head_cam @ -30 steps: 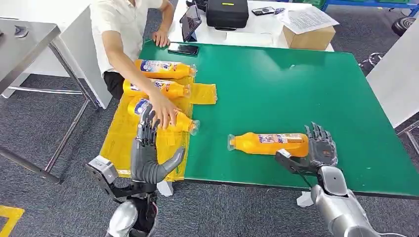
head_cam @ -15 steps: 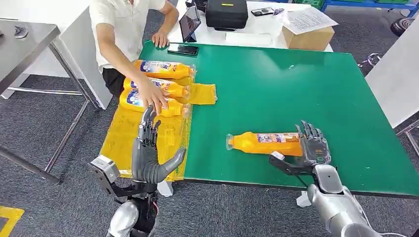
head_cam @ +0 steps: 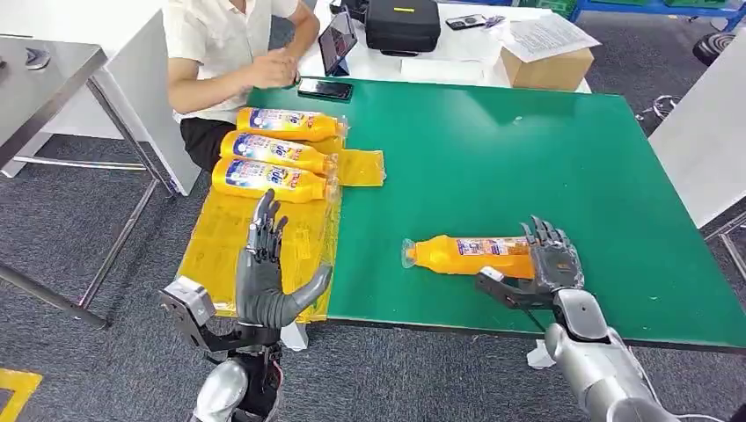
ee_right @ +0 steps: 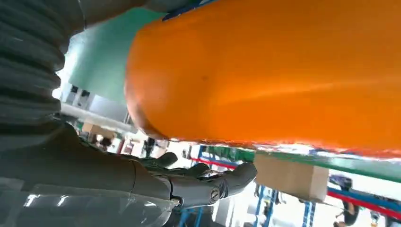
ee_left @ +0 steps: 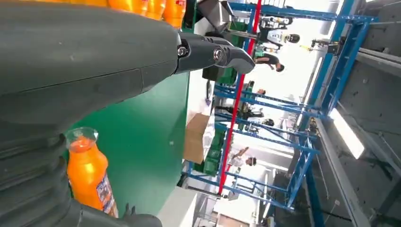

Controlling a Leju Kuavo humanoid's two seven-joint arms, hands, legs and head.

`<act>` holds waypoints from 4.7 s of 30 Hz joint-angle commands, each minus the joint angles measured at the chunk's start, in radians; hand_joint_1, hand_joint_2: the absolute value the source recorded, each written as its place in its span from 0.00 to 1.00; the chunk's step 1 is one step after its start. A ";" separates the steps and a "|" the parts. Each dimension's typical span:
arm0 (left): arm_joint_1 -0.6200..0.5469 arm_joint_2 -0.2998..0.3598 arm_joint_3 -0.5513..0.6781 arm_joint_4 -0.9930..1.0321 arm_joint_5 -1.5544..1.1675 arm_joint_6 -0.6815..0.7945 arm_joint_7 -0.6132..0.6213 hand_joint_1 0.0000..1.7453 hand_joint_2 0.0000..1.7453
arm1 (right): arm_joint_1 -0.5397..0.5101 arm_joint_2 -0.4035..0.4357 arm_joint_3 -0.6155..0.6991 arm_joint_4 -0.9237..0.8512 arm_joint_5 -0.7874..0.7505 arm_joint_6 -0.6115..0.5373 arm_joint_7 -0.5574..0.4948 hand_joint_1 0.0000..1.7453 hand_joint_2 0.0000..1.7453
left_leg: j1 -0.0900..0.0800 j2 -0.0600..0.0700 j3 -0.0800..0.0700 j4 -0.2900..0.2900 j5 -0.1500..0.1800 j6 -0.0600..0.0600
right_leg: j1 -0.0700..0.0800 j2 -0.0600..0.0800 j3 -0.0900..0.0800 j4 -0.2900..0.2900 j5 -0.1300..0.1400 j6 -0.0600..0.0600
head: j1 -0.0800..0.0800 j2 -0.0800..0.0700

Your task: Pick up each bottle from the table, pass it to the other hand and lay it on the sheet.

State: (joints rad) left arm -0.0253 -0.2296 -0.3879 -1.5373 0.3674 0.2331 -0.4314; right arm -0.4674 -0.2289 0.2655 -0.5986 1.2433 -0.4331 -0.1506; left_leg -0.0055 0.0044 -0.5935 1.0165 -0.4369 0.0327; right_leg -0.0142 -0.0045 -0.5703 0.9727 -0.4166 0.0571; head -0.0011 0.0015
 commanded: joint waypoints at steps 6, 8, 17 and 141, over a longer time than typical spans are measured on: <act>-0.071 0.017 -0.038 0.099 0.029 -0.019 0.013 0.00 1.00 | 0.045 0.032 -0.021 0.205 -0.192 0.137 -0.151 1.00 1.00 | 0.002 -0.004 0.003 -0.003 0.001 -0.003 | 0.002 -0.004 0.004 -0.004 0.001 -0.003 | 0.000 0.000; -0.074 0.017 -0.041 0.106 0.033 -0.023 0.012 0.00 1.00 | 0.061 0.033 -0.029 0.214 -0.210 0.139 -0.173 1.00 1.00 | 0.002 -0.003 0.005 -0.003 0.001 -0.003 | 0.002 -0.004 0.005 -0.004 0.001 -0.004 | 0.000 0.000; -0.083 0.018 -0.041 0.110 0.041 -0.033 0.003 0.00 1.00 | 0.089 0.032 -0.035 0.191 -0.256 0.099 -0.263 1.00 1.00 | 0.003 -0.002 0.010 -0.002 -0.003 -0.004 | 0.003 -0.002 0.000 -0.004 -0.001 -0.005 | 0.000 0.000; -0.204 0.007 0.055 0.160 0.133 0.033 -0.113 1.00 1.00 | 0.253 0.378 0.425 -0.244 -0.996 0.457 -0.475 0.00 1.00 | 0.003 -0.005 -0.012 -0.001 0.002 -0.005 | 0.002 -0.005 -0.009 0.003 -0.002 -0.004 | 0.000 0.000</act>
State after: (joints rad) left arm -0.1402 -0.2358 -0.3784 -1.3512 0.5808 0.2215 -0.5031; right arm -0.2605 0.1606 0.6248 -0.9217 0.2744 -0.0681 -0.6363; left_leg -0.0045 0.0021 -0.6076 1.0162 -0.4349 0.0292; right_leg -0.0137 -0.0071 -0.5834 0.9764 -0.4180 0.0545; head -0.0011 0.0015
